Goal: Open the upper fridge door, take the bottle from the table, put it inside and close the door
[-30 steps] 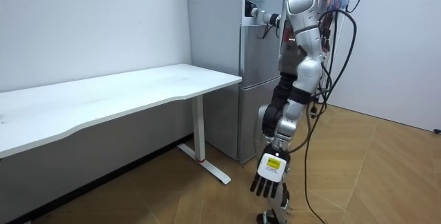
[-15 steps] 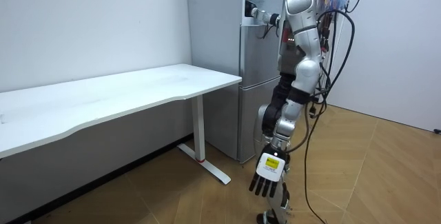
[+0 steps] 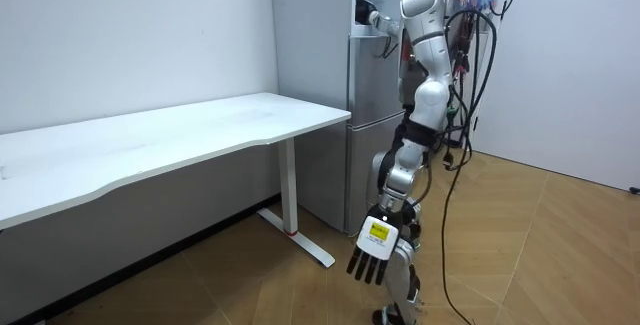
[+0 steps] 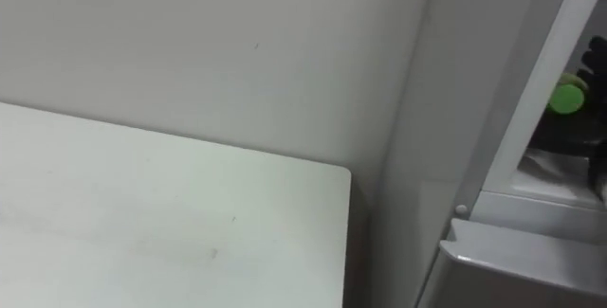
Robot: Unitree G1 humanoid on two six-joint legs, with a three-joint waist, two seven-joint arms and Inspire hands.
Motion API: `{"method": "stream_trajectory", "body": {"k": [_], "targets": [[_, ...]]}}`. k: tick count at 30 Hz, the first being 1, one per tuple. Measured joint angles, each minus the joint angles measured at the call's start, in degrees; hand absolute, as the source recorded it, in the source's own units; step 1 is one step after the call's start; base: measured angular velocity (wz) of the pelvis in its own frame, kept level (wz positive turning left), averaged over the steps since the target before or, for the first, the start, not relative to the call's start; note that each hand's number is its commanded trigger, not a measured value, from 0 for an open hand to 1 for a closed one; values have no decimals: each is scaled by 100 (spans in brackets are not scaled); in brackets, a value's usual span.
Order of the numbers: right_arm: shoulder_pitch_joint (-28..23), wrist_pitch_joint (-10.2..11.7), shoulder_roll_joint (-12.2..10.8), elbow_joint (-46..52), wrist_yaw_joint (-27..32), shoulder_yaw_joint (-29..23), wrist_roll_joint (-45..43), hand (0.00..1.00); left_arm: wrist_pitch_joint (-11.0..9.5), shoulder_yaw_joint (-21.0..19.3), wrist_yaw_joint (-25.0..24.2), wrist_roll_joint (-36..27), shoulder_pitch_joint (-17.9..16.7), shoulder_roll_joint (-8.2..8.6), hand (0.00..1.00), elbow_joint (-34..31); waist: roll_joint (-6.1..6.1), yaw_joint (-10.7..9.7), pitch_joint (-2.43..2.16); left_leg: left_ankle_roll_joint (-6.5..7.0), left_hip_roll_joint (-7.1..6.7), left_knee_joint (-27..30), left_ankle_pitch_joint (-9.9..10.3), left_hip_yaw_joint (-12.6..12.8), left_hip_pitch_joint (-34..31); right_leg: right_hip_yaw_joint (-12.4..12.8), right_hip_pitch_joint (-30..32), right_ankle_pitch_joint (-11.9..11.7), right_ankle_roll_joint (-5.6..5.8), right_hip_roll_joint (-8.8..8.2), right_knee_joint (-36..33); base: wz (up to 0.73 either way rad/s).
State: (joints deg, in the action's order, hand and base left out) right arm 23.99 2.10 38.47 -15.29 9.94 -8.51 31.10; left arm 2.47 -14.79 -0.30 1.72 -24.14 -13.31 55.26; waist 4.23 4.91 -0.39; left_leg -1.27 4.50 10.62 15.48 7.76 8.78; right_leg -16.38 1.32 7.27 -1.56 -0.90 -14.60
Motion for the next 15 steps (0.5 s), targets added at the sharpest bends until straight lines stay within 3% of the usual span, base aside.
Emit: {"method": "stream_trajectory", "body": {"k": [7, 11, 15], "targets": [[-377, -42, -1, 563, 140, -70, 103, 0, -74, -71, 19, -4, -23, 1, 0, -4, 34, -113, -10, -1, -11, -6, 1, 16, -7, 59, 34, 3, -3, 5, -23, -2], [-703, -38, -1, 1267, 155, -517, 378, 0, -196, -101, 16, -1, -69, 23, 0, -4, 39, -185, -16, -1, -5, -21, 3, 14, 12, 61, 14, 2, -4, 14, -5, 0], [-925, 118, -2, 1893, 246, -858, 346, 0, -368, -101, 14, -2, -85, 59, 0, 36, -1, -172, 12, -1, 4, -66, 3, 101, 147, 107, -64, 2, -3, 32, -6, -8]]}}
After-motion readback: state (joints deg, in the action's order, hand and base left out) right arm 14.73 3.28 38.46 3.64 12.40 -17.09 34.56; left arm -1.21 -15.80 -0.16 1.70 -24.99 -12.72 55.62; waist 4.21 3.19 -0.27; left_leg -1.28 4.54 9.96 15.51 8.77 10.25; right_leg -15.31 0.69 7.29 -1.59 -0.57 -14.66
